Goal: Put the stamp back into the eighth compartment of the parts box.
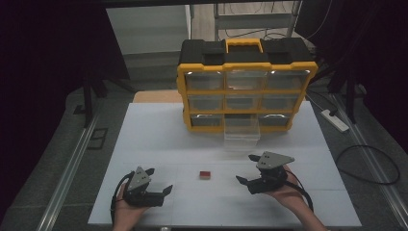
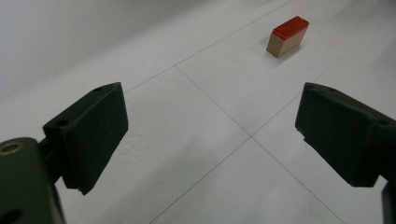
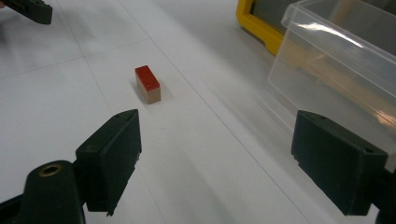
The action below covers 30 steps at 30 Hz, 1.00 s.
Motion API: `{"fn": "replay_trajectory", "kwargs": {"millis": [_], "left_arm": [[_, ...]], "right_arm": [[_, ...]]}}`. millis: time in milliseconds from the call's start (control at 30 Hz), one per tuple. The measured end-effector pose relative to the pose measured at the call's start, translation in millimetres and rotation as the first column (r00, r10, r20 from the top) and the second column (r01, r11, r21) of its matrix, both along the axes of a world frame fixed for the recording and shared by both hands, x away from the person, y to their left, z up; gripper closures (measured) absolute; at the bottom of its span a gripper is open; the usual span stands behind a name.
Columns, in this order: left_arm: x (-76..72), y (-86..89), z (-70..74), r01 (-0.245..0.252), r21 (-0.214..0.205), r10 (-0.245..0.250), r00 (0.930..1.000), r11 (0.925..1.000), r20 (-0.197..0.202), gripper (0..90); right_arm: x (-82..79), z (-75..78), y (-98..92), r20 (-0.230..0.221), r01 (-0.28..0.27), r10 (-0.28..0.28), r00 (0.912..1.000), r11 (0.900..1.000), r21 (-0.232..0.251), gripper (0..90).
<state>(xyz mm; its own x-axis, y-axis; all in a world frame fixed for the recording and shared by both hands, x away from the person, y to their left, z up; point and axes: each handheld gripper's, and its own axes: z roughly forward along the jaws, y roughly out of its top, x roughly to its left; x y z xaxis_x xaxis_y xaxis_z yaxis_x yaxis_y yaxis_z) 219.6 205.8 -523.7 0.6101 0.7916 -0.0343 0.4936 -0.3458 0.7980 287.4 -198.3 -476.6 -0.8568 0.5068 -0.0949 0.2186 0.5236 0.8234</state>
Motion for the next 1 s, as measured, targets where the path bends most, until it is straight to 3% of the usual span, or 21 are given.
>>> {"fn": "replay_trajectory", "kwargs": {"millis": [1000], "left_arm": [[-0.2, -0.3, 0.2, 0.003, 0.001, -0.003, 1.0000, 1.0000, 0.004, 9.6]], "right_arm": [[11.6, -16.4, 56.1, -0.062, -0.109, 0.107, 0.9924, 0.9930, -0.044, 17.2]]}}
